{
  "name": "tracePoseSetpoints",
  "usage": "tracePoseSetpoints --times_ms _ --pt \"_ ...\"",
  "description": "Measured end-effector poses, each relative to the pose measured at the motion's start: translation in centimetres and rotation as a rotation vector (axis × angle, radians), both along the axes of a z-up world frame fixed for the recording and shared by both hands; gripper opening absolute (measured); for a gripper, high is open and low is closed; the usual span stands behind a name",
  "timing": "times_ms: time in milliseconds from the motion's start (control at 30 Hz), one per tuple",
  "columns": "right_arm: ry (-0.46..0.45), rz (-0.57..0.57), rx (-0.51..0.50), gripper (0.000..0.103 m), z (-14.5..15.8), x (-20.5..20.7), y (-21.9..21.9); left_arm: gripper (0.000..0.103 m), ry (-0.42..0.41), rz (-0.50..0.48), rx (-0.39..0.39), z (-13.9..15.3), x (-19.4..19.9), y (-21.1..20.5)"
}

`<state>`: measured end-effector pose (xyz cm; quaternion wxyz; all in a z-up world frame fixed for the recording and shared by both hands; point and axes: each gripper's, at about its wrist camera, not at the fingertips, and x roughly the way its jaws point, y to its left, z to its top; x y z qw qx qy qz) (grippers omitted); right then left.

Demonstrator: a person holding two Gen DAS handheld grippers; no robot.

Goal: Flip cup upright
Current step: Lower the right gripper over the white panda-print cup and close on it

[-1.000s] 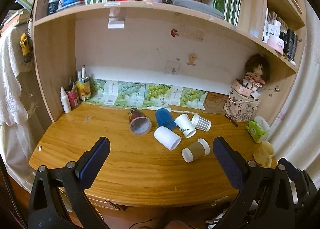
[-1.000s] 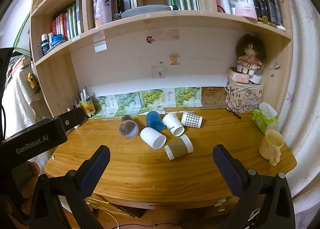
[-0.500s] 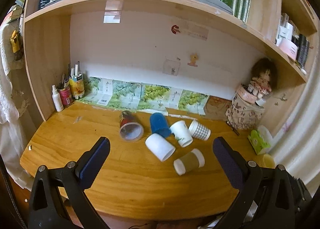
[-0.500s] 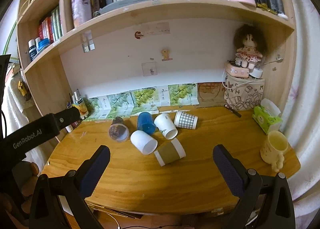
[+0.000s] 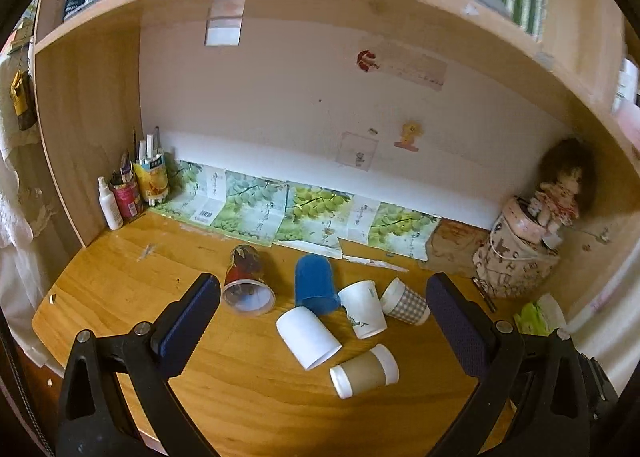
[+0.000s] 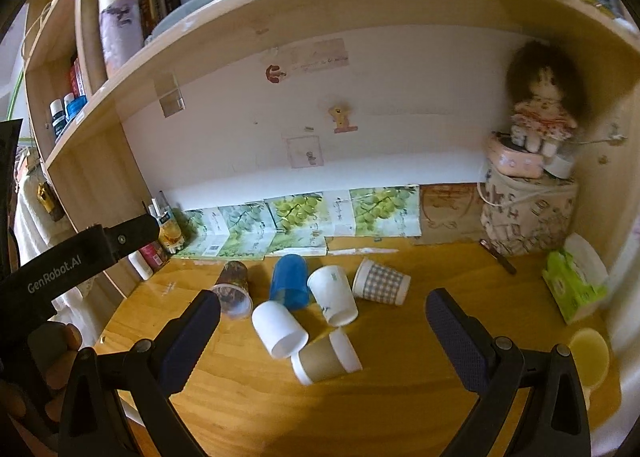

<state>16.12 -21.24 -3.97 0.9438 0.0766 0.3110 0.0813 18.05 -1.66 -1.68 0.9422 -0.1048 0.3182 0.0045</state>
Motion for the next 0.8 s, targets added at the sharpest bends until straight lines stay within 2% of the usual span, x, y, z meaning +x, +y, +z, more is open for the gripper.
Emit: tracePoseSetpoints --times_ms 133,300,600,800 --pt "0.029 0.046 0.022 0.103 -0.6 2.6 -1.1 0.103 0.063 0.031 -0.027 -0.7 2.1 -0.9" --pt "0.073 0.095 0.05 0.103 -1.9 5.9 -2.0 0.103 0.133 0.068 -0.021 -1.9 4.3 -1.9" --pt "0.172 0.177 0.112 0.103 -5.1 12.2 -3.1 0.103 0.211 0.127 0.003 -3.7 7.6 -2.9" --pt "0.256 0.222 0.169 0.103 -7.6 15.5 -2.8 0.103 0.267 0.183 -0.014 -4.9 9.0 -2.3"
